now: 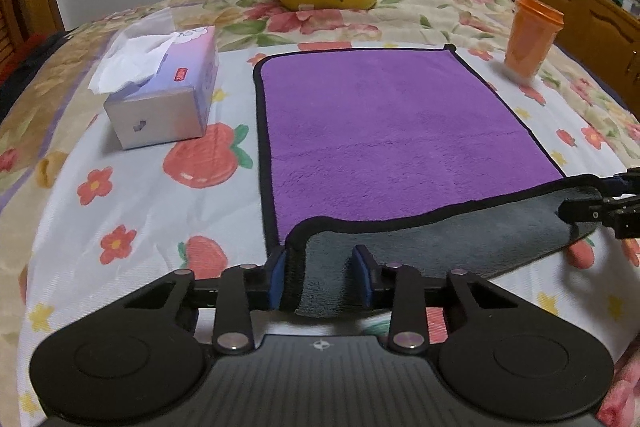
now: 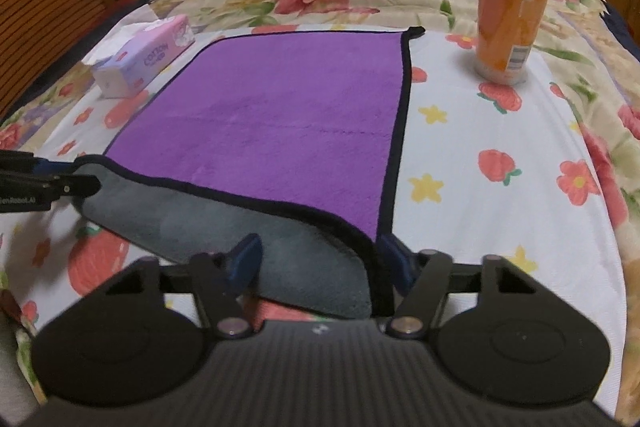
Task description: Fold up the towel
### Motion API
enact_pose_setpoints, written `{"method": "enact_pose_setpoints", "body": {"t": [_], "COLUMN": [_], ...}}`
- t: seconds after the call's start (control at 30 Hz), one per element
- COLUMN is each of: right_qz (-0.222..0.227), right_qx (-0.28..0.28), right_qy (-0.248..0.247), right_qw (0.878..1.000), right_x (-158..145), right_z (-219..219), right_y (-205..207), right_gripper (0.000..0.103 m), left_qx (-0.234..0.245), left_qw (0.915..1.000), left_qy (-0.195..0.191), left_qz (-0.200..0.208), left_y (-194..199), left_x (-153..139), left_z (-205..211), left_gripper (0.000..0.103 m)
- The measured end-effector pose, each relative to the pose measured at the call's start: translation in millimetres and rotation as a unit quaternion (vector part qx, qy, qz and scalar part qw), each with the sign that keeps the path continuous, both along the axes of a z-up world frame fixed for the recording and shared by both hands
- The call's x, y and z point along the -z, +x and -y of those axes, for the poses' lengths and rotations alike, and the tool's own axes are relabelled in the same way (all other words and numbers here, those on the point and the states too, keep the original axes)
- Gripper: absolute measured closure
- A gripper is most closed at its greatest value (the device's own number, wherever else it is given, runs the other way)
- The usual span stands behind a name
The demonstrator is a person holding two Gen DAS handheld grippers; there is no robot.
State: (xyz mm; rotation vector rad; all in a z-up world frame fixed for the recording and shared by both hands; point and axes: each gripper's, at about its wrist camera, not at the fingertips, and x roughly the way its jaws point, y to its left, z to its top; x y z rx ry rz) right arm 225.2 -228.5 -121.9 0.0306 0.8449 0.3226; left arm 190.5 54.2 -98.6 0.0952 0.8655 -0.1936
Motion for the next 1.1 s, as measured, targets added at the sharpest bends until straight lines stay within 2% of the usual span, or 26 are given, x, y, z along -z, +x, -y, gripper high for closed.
{"method": "enact_pose_setpoints", "body": {"t": [0.13, 0.2, 0.27, 0.33, 0.37, 0.4, 0.57, 1.1], "right_qz": [0.001, 0.002, 0.002, 0.004, 0.006, 0.006, 0.021, 0.08], "right_qx": [0.002, 0.003, -0.002, -0.009, -0.013, -0.017, -0.024, -0.022], "right_qy": [0.0, -0.002, -0.004, -0.008, -0.01, -0.011, -0.02, 0.016], "right_qw": [1.0, 1.0, 1.0, 1.0, 1.0, 1.0, 0.999, 0.996], "right_x": [-2, -3, -2, -2, -2, -2, -5, -29], "right_z": [3, 5, 4, 2, 1, 1, 0, 11], "right_y": [1, 2, 2, 1, 1, 1, 0, 4], "right_gripper": [0.061, 0.075, 0.082, 0.085, 0.093, 0.094, 0.097, 0.098], "left_qx": [0.003, 0.005, 0.008, 0.013, 0.015, 0.018, 0.028, 0.01], "left_qw": [1.0, 1.0, 0.9999, 0.9997, 0.9997, 0.9995, 0.9969, 0.9883], "left_qy": [0.0, -0.001, -0.004, -0.009, -0.008, -0.008, -0.009, -0.037], "left_qz": [0.0, 0.003, 0.01, 0.016, 0.02, 0.024, 0.073, 0.148], "left_y": [0, -1, -3, -4, -5, -6, -16, -24], "left_x": [0, -1, -5, -8, -10, -11, -30, -58], "left_z": [0, 2, 3, 4, 5, 6, 12, 11], "left_gripper": [0.079, 0.086, 0.09, 0.093, 0.093, 0.093, 0.094, 0.094]}}
